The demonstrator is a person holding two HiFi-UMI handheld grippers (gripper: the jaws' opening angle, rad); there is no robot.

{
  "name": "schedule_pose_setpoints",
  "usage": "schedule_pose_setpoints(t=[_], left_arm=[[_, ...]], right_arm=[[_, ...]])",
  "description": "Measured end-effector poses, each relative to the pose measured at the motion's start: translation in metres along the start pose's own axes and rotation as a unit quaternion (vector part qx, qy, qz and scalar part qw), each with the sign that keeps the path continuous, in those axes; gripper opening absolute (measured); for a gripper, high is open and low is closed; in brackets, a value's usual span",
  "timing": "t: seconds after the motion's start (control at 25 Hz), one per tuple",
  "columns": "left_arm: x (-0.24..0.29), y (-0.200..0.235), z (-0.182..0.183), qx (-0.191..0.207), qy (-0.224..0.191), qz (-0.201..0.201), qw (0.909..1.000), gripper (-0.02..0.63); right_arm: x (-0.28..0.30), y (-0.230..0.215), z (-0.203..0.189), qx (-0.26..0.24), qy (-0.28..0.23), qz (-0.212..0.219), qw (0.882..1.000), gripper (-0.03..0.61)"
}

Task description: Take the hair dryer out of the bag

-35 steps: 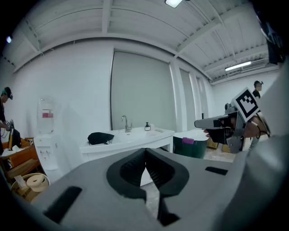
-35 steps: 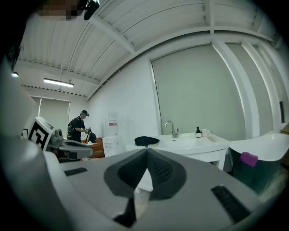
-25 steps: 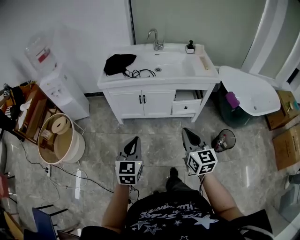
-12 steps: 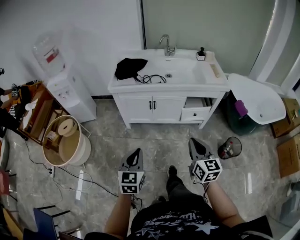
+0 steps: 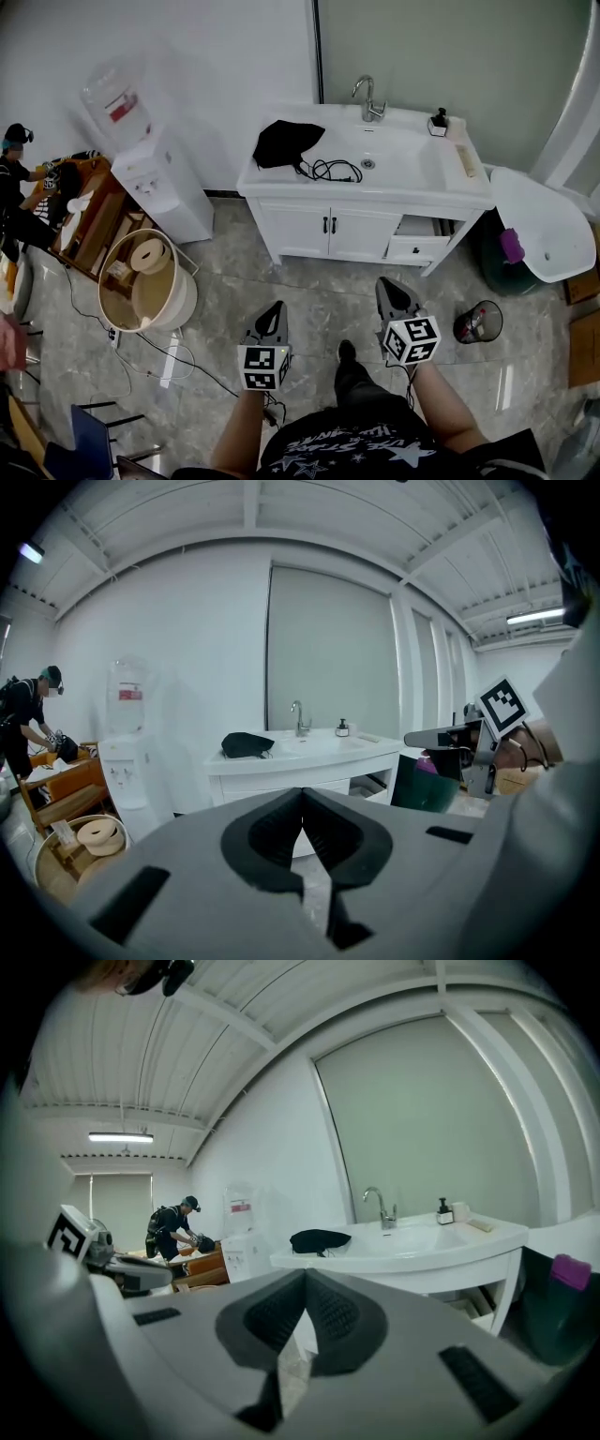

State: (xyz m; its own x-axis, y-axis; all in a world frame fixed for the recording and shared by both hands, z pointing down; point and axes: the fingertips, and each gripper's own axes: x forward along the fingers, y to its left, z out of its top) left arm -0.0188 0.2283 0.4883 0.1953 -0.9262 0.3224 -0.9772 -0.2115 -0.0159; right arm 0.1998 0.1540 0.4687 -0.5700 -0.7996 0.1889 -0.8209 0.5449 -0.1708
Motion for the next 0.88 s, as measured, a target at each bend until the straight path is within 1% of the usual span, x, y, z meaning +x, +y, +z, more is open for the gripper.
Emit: schedule_pose_setpoints(t=[0.12,0.28,0.56,0.72,0.88], left_arm=[[0.029,0.014,0.010,-0.001,0.006,0.009,0.9999,0.011],[0.073,0.028,0.030,0.006,0.012,0.016,0.9998,0.011],[0.146,0.046,0.065,0.008,0.011,0.035,0.9993,0.011],[0.169,0.058,0.078,-0.005,-0.001,0.052,0.9987,0.011],[0.176,0.068,0.078,-0.009,0.007,0.062,0.9980,0.011]], right_arm=[[0.036,-0.011,0.006,-0.011,0.012,0.013,1.000,0.006],[0.081,-0.040,0.017,-0.029,0.022,0.006,0.999,0.006],[0.155,-0.081,0.037,-0.023,0.028,0.034,0.999,0.006],[0.190,-0.091,0.043,-0.010,0.034,0.060,0.998,0.006],[0.212,-0.086,0.047,0.001,0.038,0.083,0.996,0.008]])
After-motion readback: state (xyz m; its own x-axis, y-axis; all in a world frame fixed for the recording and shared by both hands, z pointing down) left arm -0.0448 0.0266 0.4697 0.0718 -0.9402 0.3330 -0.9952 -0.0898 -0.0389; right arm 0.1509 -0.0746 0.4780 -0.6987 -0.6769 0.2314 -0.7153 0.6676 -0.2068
